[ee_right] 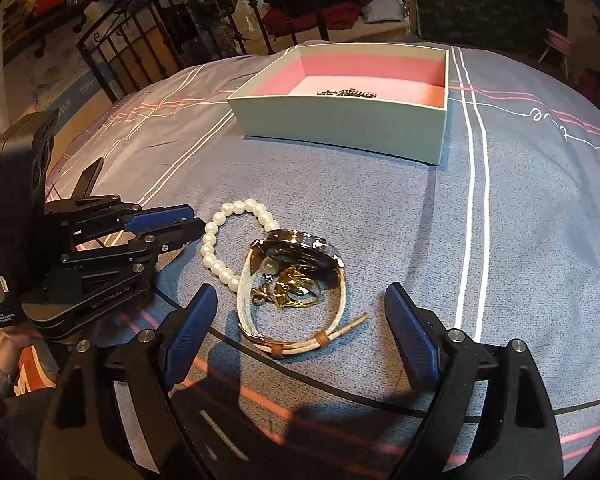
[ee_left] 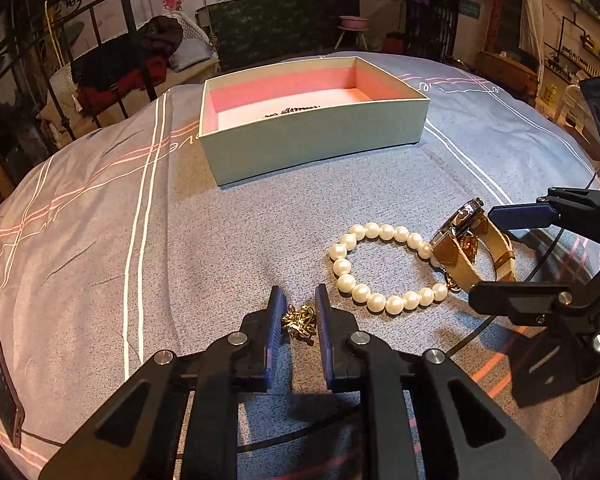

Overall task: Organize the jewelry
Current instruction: 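Grasp the gold flower brooch with the left gripper while the right grasps a gold earring by the watch, then carry the brooch and earring into the box and open both grippers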

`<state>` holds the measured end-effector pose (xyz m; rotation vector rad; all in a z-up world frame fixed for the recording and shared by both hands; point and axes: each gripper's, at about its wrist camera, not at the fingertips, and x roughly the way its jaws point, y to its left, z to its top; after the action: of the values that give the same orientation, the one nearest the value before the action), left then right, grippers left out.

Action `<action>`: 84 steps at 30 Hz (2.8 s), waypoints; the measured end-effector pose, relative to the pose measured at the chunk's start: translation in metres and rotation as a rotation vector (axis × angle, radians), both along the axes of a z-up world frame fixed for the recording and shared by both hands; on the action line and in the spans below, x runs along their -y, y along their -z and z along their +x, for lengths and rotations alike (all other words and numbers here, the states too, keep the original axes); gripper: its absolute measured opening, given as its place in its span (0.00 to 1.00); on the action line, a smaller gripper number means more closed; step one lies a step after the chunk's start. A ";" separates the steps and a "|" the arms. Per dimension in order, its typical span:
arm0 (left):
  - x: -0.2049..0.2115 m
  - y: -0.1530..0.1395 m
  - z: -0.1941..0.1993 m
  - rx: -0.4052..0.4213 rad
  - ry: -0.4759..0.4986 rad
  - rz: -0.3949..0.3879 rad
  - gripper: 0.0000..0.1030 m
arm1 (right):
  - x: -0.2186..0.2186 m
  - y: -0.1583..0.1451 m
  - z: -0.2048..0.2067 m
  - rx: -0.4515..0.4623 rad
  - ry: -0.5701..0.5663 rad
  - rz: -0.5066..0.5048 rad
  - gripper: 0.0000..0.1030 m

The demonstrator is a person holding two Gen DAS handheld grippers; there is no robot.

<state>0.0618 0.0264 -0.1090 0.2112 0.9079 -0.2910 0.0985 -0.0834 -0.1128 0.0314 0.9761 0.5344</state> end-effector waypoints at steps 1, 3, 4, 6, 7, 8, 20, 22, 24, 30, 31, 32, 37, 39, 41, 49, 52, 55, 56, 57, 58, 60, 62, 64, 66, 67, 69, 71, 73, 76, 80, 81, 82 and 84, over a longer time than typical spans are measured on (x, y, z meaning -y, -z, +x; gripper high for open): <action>-0.002 0.000 0.001 -0.004 -0.006 -0.015 0.16 | -0.003 0.001 0.000 0.001 -0.006 -0.006 0.83; -0.005 -0.002 0.003 -0.014 -0.018 -0.045 0.16 | -0.010 0.003 0.000 0.008 -0.017 -0.040 0.83; -0.007 -0.002 0.003 -0.019 -0.022 -0.055 0.16 | -0.013 0.004 -0.001 0.020 -0.021 -0.062 0.83; -0.007 -0.002 0.004 -0.021 -0.027 -0.060 0.16 | -0.018 0.004 -0.003 0.038 -0.049 -0.082 0.83; -0.006 -0.002 0.004 -0.020 -0.027 -0.058 0.16 | -0.019 0.004 -0.003 0.045 -0.056 -0.090 0.82; -0.005 -0.002 0.004 -0.019 -0.027 -0.054 0.16 | -0.020 0.005 -0.002 0.045 -0.061 -0.098 0.82; -0.007 -0.003 0.005 -0.024 -0.043 -0.066 0.16 | -0.016 0.003 0.003 0.050 -0.062 -0.100 0.44; -0.007 -0.004 0.006 -0.025 -0.045 -0.069 0.16 | -0.015 0.001 0.004 0.051 -0.059 -0.091 0.43; -0.008 -0.007 0.007 -0.022 -0.049 -0.072 0.16 | -0.012 -0.004 0.003 0.065 -0.054 -0.079 0.43; -0.011 -0.019 0.011 0.006 -0.059 -0.086 0.16 | -0.005 -0.018 0.001 0.103 -0.033 -0.053 0.43; -0.011 -0.021 0.012 0.011 -0.057 -0.091 0.16 | -0.003 -0.020 0.002 0.105 -0.029 -0.046 0.43; -0.011 -0.024 0.013 0.017 -0.058 -0.094 0.16 | -0.001 -0.022 0.002 0.111 -0.021 -0.038 0.43; -0.007 -0.029 0.017 0.027 -0.047 -0.104 0.16 | 0.005 -0.025 0.004 0.108 -0.012 -0.038 0.43; -0.005 -0.027 0.019 0.017 -0.046 -0.105 0.16 | 0.004 -0.020 0.004 0.095 -0.013 -0.043 0.43; -0.002 -0.025 0.021 0.007 -0.045 -0.107 0.16 | 0.003 -0.015 0.004 0.079 -0.018 -0.049 0.43; 0.003 -0.056 0.047 0.076 -0.044 -0.133 0.16 | 0.002 -0.040 0.023 0.151 -0.021 -0.031 0.24; 0.005 -0.078 0.068 0.124 -0.050 -0.148 0.16 | 0.000 -0.055 0.046 0.174 -0.021 -0.052 0.18; 0.006 -0.093 0.079 0.159 -0.059 -0.158 0.16 | 0.002 -0.058 0.056 0.180 -0.012 -0.082 0.15; 0.007 -0.096 0.079 0.167 -0.056 -0.157 0.16 | 0.005 -0.059 0.056 0.178 -0.009 -0.064 0.12; 0.008 -0.098 0.080 0.172 -0.051 -0.154 0.16 | 0.007 -0.060 0.055 0.178 -0.005 -0.053 0.11; 0.010 -0.099 0.083 0.174 -0.047 -0.152 0.16 | 0.009 -0.061 0.056 0.182 -0.001 -0.052 0.10; 0.014 -0.100 0.093 0.166 -0.048 -0.152 0.16 | 0.011 -0.065 0.063 0.196 0.013 -0.056 0.09; 0.018 -0.099 0.107 0.150 -0.044 -0.166 0.16 | 0.011 -0.073 0.075 0.223 0.030 -0.053 0.06; 0.022 -0.096 0.126 0.112 -0.054 -0.173 0.16 | 0.009 -0.079 0.091 0.241 0.040 -0.057 0.06; 0.025 -0.089 0.146 0.071 -0.075 -0.175 0.16 | 0.005 -0.079 0.112 0.233 0.045 -0.072 0.06; 0.026 -0.085 0.155 0.047 -0.084 -0.175 0.16 | 0.003 -0.077 0.121 0.221 0.049 -0.081 0.06; 0.028 -0.075 0.168 0.008 -0.104 -0.167 0.16 | 0.001 -0.070 0.137 0.204 0.059 -0.101 0.06; 0.029 -0.068 0.176 -0.022 -0.115 -0.161 0.16 | -0.001 -0.063 0.148 0.179 0.065 -0.110 0.06; 0.029 -0.065 0.180 -0.035 -0.123 -0.169 0.16 | -0.001 -0.057 0.152 0.159 0.062 -0.110 0.06; 0.028 -0.064 0.182 -0.034 -0.129 -0.162 0.17 | -0.001 -0.054 0.149 0.153 0.050 -0.116 0.06; 0.017 -0.076 0.177 -0.004 -0.163 -0.180 0.81 | 0.009 -0.054 0.141 0.133 0.071 -0.117 0.35; 0.013 -0.083 0.170 0.022 -0.161 -0.193 0.81 | 0.015 -0.058 0.136 0.143 0.089 -0.106 0.50; 0.012 -0.089 0.164 0.038 -0.154 -0.196 0.81 | 0.019 -0.064 0.129 0.166 0.107 -0.097 0.75; 0.005 -0.096 0.144 0.070 -0.136 -0.198 0.81 | 0.029 -0.075 0.109 0.218 0.121 -0.073 0.78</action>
<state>0.2054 0.0215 -0.0125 -0.0238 0.8144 -0.2438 0.2077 -0.1122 -0.0378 -0.0321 0.7742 0.3817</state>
